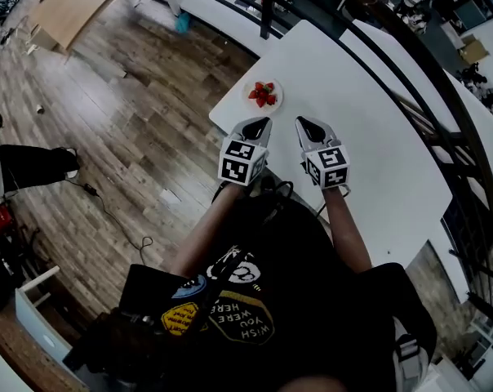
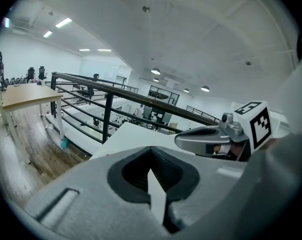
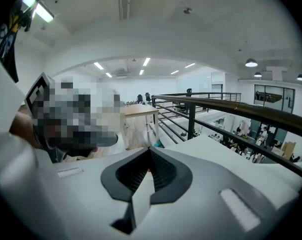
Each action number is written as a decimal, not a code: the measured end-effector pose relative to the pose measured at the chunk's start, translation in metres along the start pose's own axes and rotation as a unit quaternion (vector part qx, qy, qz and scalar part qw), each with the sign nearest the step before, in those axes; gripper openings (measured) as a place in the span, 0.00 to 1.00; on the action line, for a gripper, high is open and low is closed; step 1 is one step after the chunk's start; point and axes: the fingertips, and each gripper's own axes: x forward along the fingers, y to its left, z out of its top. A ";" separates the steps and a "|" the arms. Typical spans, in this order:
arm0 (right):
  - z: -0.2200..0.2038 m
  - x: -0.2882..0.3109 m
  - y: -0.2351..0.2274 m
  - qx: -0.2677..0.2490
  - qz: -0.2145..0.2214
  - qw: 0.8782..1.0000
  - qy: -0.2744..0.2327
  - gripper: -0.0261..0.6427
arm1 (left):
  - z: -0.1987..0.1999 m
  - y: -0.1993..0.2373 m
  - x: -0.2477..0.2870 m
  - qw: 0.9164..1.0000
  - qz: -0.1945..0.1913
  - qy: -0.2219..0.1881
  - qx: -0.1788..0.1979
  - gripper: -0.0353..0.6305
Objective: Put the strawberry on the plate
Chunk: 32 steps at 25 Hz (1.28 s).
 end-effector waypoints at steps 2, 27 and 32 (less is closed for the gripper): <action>0.004 -0.014 0.005 0.005 0.012 1.000 -0.015 0.04 | -0.001 -0.016 -0.010 1.000 0.008 -0.009 0.008 0.05; 0.005 -0.119 0.034 0.006 0.060 0.993 -0.097 0.04 | -0.008 -0.083 -0.076 0.989 0.096 -0.099 0.048 0.05; 0.018 -0.122 0.038 -0.006 0.068 0.992 -0.110 0.04 | -0.008 -0.079 -0.082 0.988 0.101 -0.109 0.041 0.05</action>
